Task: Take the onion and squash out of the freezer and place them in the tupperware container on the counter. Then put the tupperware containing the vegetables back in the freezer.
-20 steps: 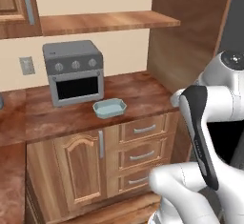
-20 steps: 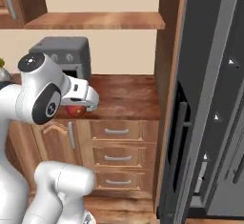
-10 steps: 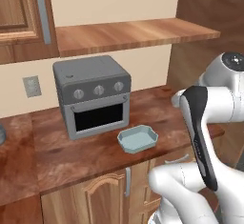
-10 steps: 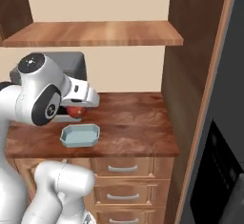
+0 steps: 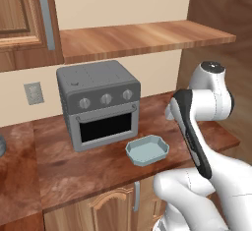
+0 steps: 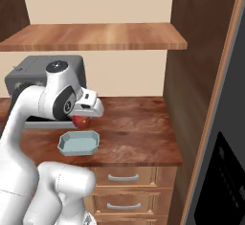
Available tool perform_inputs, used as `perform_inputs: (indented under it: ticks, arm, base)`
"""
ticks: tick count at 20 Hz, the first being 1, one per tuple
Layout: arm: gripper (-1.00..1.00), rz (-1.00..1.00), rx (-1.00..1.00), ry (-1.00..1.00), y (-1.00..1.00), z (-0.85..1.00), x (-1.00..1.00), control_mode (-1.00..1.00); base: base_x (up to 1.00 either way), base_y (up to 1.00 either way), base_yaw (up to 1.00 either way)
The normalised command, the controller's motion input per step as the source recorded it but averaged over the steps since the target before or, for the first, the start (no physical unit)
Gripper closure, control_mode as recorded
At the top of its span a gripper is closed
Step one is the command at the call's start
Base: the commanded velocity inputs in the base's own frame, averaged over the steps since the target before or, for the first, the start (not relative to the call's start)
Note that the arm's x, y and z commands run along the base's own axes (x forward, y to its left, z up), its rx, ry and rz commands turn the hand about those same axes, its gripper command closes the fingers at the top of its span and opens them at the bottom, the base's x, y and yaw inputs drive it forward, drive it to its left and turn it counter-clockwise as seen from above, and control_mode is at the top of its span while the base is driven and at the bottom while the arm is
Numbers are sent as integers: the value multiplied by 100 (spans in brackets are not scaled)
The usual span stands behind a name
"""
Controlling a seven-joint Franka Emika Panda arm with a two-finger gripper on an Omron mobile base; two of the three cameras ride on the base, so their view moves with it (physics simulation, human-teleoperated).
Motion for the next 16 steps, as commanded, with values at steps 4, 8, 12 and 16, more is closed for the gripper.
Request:
perform_inputs:
  ticks: [4,8,12,16]
  arm:
    - [100,1,5,9,29,-91,53,-100]
    - [100,1,1,5,64,-71,46,-100]
    - [100,0,0,5,64,-54,57,-100]
    - [100,0,0,8,38,-45,46,-100]
  base:
    - [0,0,0]
    - [0,0,0]
    - [0,0,0]
    - [0,0,0]
